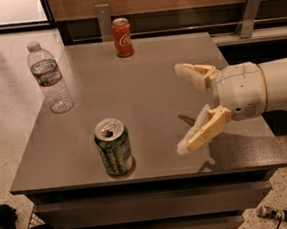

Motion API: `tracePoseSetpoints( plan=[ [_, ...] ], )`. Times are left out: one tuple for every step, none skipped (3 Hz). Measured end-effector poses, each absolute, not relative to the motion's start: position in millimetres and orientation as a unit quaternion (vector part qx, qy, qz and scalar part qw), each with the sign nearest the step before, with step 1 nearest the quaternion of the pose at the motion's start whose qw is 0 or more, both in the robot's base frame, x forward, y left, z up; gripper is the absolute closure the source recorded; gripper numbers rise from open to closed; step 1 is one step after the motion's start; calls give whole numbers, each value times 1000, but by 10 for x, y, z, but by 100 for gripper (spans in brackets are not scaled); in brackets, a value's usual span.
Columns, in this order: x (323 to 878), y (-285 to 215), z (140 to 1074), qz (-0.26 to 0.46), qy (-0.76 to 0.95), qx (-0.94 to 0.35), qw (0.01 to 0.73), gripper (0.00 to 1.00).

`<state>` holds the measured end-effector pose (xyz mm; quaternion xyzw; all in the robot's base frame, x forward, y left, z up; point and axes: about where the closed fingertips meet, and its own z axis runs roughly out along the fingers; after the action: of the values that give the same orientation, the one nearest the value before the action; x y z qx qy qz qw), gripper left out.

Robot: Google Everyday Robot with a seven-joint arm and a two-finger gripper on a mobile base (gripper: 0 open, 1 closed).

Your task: Move green can near coke can

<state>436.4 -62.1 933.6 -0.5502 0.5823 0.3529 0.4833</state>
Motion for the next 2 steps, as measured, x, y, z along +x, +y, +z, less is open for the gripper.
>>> tracePoseSetpoints(
  plan=[
    [4325, -343, 9172, 374, 565, -554, 483, 0],
    [4309, 5, 8972, 400, 549, -560, 474, 0]
  ],
)
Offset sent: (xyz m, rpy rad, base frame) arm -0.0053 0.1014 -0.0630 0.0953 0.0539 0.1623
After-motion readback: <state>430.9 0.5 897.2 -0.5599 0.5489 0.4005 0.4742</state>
